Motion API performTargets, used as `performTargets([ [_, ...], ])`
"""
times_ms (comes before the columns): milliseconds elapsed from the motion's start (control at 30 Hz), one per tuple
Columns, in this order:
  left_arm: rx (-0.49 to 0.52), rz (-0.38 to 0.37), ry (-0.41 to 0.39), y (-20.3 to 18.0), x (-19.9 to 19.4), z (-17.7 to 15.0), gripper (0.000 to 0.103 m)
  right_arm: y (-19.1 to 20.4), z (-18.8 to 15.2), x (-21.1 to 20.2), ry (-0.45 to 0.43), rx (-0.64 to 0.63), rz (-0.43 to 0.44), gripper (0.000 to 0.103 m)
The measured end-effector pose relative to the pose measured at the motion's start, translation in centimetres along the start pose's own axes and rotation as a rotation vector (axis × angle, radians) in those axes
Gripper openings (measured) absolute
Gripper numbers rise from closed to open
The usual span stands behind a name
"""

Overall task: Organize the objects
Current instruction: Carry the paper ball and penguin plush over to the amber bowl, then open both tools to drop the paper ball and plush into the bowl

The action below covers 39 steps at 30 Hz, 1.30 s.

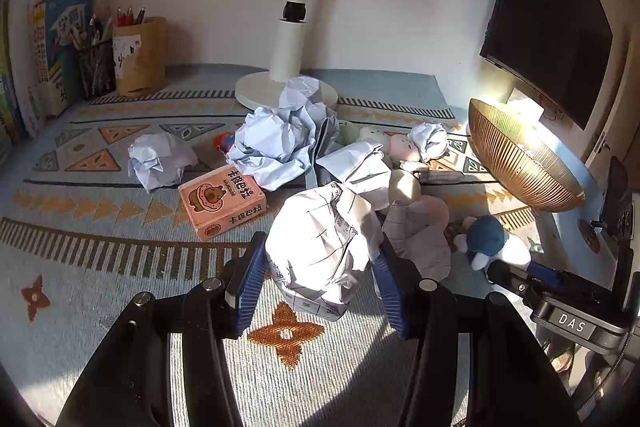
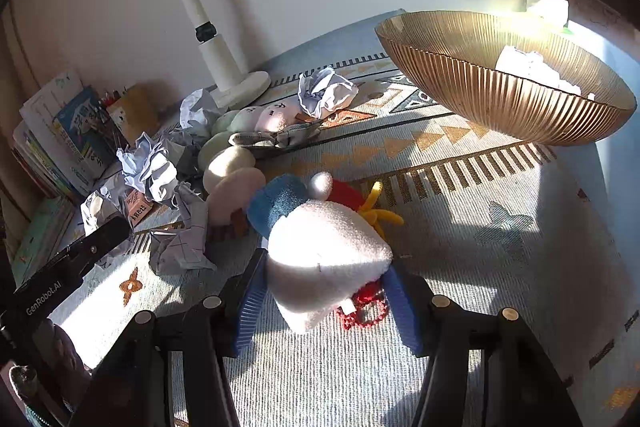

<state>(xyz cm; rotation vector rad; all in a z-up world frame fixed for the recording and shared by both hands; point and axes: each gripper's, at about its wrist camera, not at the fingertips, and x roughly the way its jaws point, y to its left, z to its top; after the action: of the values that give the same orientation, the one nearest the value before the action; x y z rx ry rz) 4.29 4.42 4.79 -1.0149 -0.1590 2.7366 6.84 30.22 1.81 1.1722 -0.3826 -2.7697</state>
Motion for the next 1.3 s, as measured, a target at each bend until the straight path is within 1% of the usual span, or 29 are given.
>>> performTargets([
  [67, 0.022, 0.010, 0.016, -0.5, -0.1, 0.3, 0.048, -0.6, 0.3, -1.2, -0.017, 0.025, 0.024, 0.055],
  [100, 0.037, -0.010, 0.032, -1.0, -0.1, 0.6, 0.048, -0.9, 0.8, -2.1, -0.031, 0.037, 0.036, 0.055],
  [133, 0.054, -0.036, 0.038, -1.6, -0.4, 1.1, 0.048, -1.2, 1.5, -3.5, -0.062, 0.049, 0.047, 0.055],
  [200, 0.086, -0.084, 0.002, -3.3, -1.5, 2.8, 0.048, -1.8, 3.5, -6.6, -0.155, 0.066, 0.043, 0.055],
  [233, 0.091, -0.119, -0.020, -4.3, -2.1, 4.0, 0.048, -2.2, 4.6, -8.3, -0.208, 0.074, 0.019, 0.055],
  [300, 0.094, -0.217, -0.052, -6.5, -2.6, 6.7, 0.048, -3.4, 6.8, -10.5, -0.296, 0.110, -0.063, 0.055],
  [367, 0.109, -0.296, -0.067, -9.2, -2.2, 9.5, 0.048, -5.0, 8.7, -11.2, -0.341, 0.150, -0.174, 0.055],
  [400, 0.123, -0.317, -0.070, -10.7, -1.6, 10.6, 0.048, -5.9, 9.5, -10.9, -0.344, 0.172, -0.214, 0.056],
  [433, 0.141, -0.322, -0.078, -12.2, -0.9, 11.6, 0.048, -6.9, 10.3, -10.4, -0.336, 0.197, -0.237, 0.056],
  [500, 0.167, -0.326, -0.069, -15.0, 1.1, 13.2, 0.048, -8.4, 11.3, -9.1, -0.313, 0.233, -0.252, 0.056],
  [533, 0.169, -0.348, -0.058, -16.1, 2.2, 13.7, 0.049, -9.0, 11.6, -8.5, -0.305, 0.237, -0.259, 0.056],
  [567, 0.166, -0.358, -0.049, -17.1, 3.2, 14.1, 0.051, -9.5, 11.8, -7.7, -0.291, 0.230, -0.258, 0.058],
  [600, 0.163, -0.357, -0.044, -17.9, 4.2, 14.4, 0.053, -9.8, 12.1, -7.0, -0.272, 0.218, -0.252, 0.062],
  [633, 0.159, -0.359, -0.032, -18.5, 5.2, 14.6, 0.066, -10.2, 12.2, -6.4, -0.250, 0.210, -0.249, 0.064],
  [700, 0.140, -0.369, 0.004, -19.3, 6.8, 14.5, 0.090, -10.9, 12.0, -6.0, -0.237, 0.212, -0.282, 0.064],
  [733, 0.123, -0.377, 0.009, -19.2, 7.2, 14.4, 0.090, -11.3, 11.6, -6.2, -0.241, 0.216, -0.288, 0.064],
  [800, 0.116, -0.379, 0.023, -19.0, 7.3, 14.1, 0.090, -11.6, 11.0, -6.8, -0.246, 0.217, -0.273, 0.065],
  [867, 0.117, -0.365, 0.008, -18.2, 6.3, 13.9, 0.090, -11.0, 10.3, -7.5, -0.253, 0.201, -0.247, 0.065],
  [933, 0.124, -0.344, -0.029, -17.2, 4.4, 13.5, 0.090, -9.6, 9.7, -8.0, -0.264, 0.170, -0.202, 0.065],
  [967, 0.123, -0.331, -0.054, -16.5, 3.2, 13.2, 0.090, -8.5, 9.4, -8.3, -0.270, 0.151, -0.172, 0.067],
  [1067, 0.111, -0.278, -0.138, -13.9, -1.0, 11.5, 0.092, -5.2, 8.2, -8.2, -0.279, 0.084, -0.085, 0.067],
  [1167, 0.055, -0.176, -0.203, -10.1, -4.6, 8.9, 0.094, -1.8, 6.5, -6.5, -0.258, 0.006, -0.024, 0.067],
  [1233, 0.004, -0.084, -0.230, -7.3, -6.2, 6.8, 0.094, 0.0, 5.3, -4.7, -0.218, -0.024, 0.008, 0.068],
  [1300, -0.035, 0.017, -0.241, -4.5, -6.7, 5.0, 0.094, 1.1, 4.2, -3.1, -0.194, -0.048, 0.028, 0.068],
])
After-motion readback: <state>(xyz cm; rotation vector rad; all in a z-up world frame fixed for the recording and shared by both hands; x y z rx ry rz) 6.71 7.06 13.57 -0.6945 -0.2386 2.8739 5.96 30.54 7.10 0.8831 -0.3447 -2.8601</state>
